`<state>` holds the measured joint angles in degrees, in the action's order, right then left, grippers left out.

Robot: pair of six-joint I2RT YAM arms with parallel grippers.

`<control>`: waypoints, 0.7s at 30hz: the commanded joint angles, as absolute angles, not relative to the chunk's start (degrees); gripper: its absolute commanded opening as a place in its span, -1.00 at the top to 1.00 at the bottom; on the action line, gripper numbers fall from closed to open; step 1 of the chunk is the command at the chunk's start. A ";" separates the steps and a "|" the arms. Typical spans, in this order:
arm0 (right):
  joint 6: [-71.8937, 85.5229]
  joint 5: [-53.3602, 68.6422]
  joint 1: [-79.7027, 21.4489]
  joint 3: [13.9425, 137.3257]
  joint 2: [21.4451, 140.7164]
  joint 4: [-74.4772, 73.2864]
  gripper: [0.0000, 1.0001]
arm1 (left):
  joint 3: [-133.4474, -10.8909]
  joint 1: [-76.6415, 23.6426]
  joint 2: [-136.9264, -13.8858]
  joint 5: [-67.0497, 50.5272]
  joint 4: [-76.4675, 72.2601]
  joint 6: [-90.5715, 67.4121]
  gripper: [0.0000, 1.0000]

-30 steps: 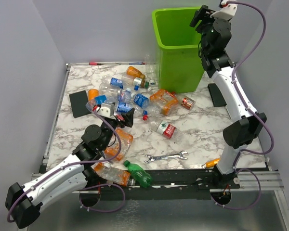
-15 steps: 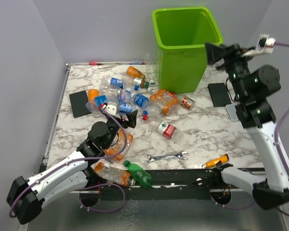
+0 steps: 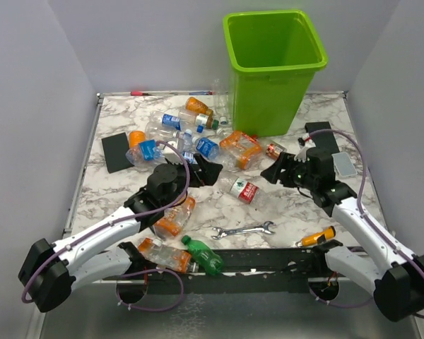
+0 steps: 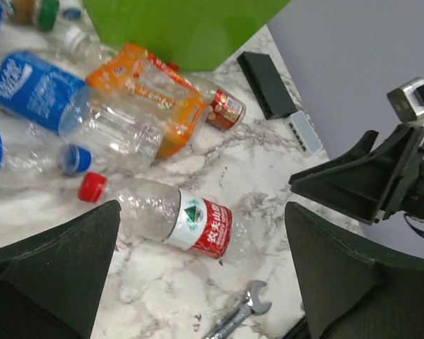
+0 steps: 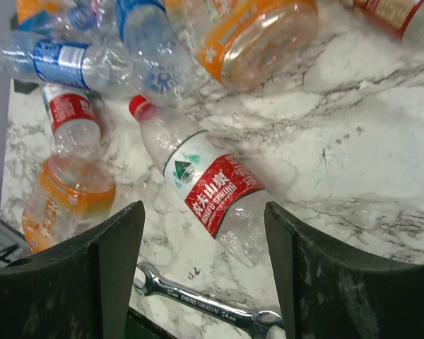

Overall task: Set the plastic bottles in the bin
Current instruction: Pick up the plastic bottle at the center of the board.

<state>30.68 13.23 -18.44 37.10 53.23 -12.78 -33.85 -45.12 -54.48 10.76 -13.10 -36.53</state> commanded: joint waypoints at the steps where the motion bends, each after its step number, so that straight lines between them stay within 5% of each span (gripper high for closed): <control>1: 30.60 20.42 -18.73 36.23 58.82 -7.82 -0.46 | -31.91 -45.58 -59.19 6.61 -13.41 -51.39 -0.98; 21: 33.93 23.86 -25.11 30.65 74.57 4.91 -0.51 | -33.10 -47.67 -78.30 0.59 -17.61 -53.90 -0.98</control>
<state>33.28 22.83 -22.90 31.33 72.60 1.89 -32.60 -47.40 -76.31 2.59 -14.50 -52.49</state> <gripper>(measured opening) 0.755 0.990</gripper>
